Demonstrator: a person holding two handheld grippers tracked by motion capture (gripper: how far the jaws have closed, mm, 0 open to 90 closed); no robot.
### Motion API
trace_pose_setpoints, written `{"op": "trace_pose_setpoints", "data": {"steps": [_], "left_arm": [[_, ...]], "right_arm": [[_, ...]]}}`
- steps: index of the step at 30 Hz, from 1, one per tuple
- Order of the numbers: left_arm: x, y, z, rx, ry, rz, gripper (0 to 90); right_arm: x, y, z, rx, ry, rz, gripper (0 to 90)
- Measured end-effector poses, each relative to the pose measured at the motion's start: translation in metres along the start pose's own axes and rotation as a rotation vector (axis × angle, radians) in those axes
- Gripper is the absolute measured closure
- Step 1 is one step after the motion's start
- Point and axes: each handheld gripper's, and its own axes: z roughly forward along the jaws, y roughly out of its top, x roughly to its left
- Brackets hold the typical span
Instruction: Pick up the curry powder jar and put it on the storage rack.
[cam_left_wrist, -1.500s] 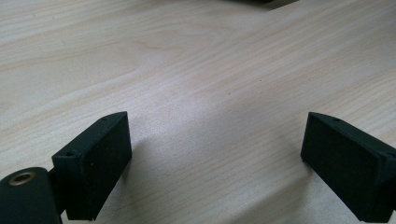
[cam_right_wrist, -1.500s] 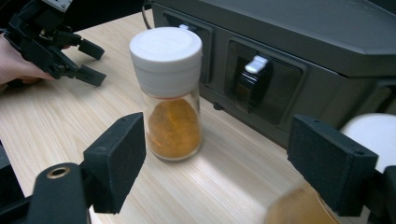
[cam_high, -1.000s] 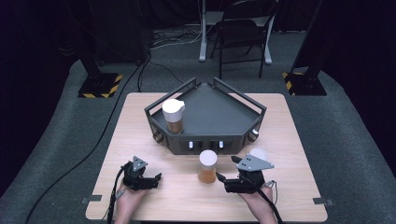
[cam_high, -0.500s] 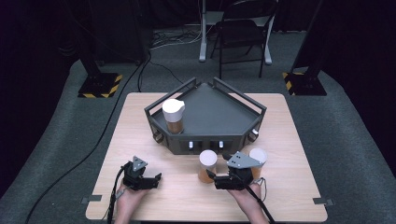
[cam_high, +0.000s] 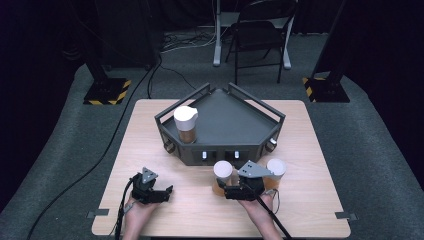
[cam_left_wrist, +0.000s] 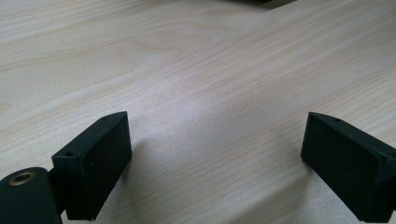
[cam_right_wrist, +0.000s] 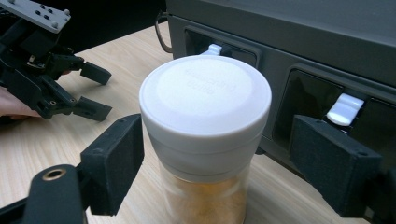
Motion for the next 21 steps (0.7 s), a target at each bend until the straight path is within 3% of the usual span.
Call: {"op": "trace_pose_setpoints", "data": {"steps": [11, 15, 21], "left_arm": [[0.0, 0.0, 0.0, 0.0, 0.0, 0.0, 8.6], [0.0, 0.0, 0.0, -0.001, 0.0, -0.002, 8.6], [0.0, 0.0, 0.0, -0.001, 0.0, -0.002, 8.6]], "right_arm": [[-0.001, -0.002, 0.011, -0.008, 0.014, 0.002, 26.1], [-0.001, -0.004, 0.013, -0.018, 0.027, -0.007, 32.8], [0.0, -0.004, 0.012, -0.021, 0.023, -0.014, 33.3]]}}
